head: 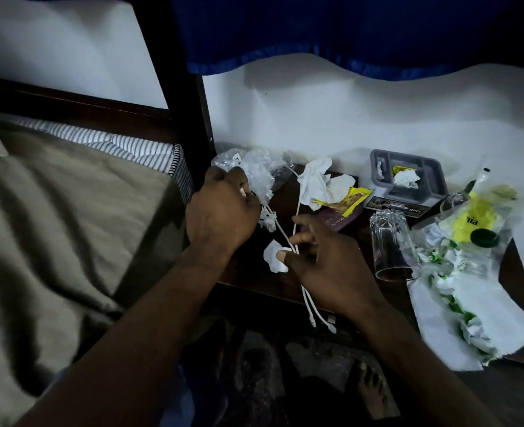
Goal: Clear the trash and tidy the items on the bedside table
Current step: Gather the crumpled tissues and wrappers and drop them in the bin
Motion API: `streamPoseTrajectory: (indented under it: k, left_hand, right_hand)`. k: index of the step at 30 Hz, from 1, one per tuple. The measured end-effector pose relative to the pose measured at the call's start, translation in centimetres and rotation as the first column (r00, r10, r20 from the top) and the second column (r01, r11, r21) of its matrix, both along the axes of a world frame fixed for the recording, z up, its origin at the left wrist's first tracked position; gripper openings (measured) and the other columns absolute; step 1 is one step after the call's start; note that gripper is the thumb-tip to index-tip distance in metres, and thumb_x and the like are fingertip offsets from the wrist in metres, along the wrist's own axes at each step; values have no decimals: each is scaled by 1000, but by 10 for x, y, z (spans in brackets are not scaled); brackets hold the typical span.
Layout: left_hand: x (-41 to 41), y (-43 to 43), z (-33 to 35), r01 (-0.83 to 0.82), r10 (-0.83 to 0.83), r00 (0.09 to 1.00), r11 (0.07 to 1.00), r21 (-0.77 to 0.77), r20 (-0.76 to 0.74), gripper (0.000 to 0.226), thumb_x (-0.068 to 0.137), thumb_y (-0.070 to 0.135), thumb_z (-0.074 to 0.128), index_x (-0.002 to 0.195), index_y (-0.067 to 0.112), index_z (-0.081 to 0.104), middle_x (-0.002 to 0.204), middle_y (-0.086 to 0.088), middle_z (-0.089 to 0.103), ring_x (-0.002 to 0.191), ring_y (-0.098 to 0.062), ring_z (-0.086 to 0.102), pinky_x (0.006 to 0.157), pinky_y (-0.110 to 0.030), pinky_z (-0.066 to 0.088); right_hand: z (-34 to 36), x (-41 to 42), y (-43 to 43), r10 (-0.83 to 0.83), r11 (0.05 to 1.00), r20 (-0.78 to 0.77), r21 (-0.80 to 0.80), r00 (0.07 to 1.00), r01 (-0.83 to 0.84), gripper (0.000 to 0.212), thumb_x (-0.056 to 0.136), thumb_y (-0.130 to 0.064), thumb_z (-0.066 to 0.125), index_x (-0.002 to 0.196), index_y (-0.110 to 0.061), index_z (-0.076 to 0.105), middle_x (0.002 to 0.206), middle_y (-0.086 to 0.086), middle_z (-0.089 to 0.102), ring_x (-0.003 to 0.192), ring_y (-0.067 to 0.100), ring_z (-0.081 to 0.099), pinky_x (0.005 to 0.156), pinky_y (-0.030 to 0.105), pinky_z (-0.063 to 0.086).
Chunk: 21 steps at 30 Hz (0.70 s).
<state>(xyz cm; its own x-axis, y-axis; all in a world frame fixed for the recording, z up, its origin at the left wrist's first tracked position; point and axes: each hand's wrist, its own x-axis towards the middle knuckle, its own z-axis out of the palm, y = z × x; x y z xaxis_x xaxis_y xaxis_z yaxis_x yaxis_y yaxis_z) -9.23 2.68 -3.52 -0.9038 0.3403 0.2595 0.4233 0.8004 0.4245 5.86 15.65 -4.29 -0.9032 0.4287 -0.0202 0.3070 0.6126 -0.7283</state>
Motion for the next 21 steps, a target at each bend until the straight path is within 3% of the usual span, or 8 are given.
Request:
streamPoseTrajectory:
  k: [4, 6, 8, 12, 15, 18, 21]
  left_hand:
    - [2, -1, -6, 59, -54, 998, 978, -200, 34, 31, 82, 38, 65, 113, 40, 66, 166, 0, 23, 91, -41, 71, 69, -36, 51]
    - [1, 1, -8, 116, -89, 990, 953, -279, 106, 37, 84, 37, 65, 120, 41, 66, 172, 4, 3, 101, -40, 70, 73, -36, 51]
    - [-1, 3, -10, 152, -113, 984, 936, -319, 136, 41, 86, 34, 64, 127, 38, 64, 172, 7, -4, 107, -39, 68, 75, -37, 50]
    - [-9, 7, -15, 139, -92, 984, 931, -338, 154, 59, 88, 25, 62, 145, 19, 48, 171, 16, 4, 112, -35, 67, 82, -42, 52]
    - [-5, 11, -14, 103, -62, 988, 949, -297, 143, 59, 90, 24, 62, 145, 12, 44, 165, 13, 27, 105, -34, 69, 82, -44, 54]
    - [2, 13, -2, -18, 10, 999, 984, -177, -43, 52, 91, 33, 65, 137, 10, 53, 143, -5, 56, 92, -37, 71, 72, -41, 55]
    - [2, 12, 11, -7, 21, 976, 998, 67, -219, 36, 90, 35, 69, 116, 10, 65, 131, -9, 57, 86, -31, 69, 67, -36, 54]
  right_hand:
    - [-1, -2, 0, 0, 1000, 6, 0, 1000, 0, 62, 77, -52, 74, 136, -39, 56, 108, -20, 73, 86, -6, 68, 90, 31, 57]
    - [-1, -2, 1, 1, 1000, 7, 2, 1000, -1, 61, 80, -48, 77, 136, -37, 57, 108, -18, 74, 86, -3, 69, 91, 33, 57]
    - [-1, -1, 2, 2, 1000, 9, 8, 1000, -3, 60, 81, -45, 80, 136, -37, 57, 108, -19, 73, 86, -3, 69, 91, 34, 57]
    - [-1, 0, 2, 8, 1000, 4, -3, 1000, -8, 60, 82, -46, 80, 136, -39, 56, 109, -21, 73, 84, -4, 68, 90, 34, 58]
    - [1, 2, 4, 12, 1000, 18, -2, 1000, -12, 62, 83, -46, 80, 139, -37, 55, 111, -20, 73, 87, -4, 68, 92, 34, 57]
    - [5, 2, 8, 2, 1000, 21, -5, 1000, -2, 61, 84, -44, 81, 140, -35, 56, 115, -16, 75, 94, 1, 70, 93, 34, 57]
    - [8, 2, 11, -10, 1000, -6, -4, 1000, 10, 61, 85, -42, 81, 140, -34, 56, 113, -16, 74, 91, 3, 71, 90, 33, 57]
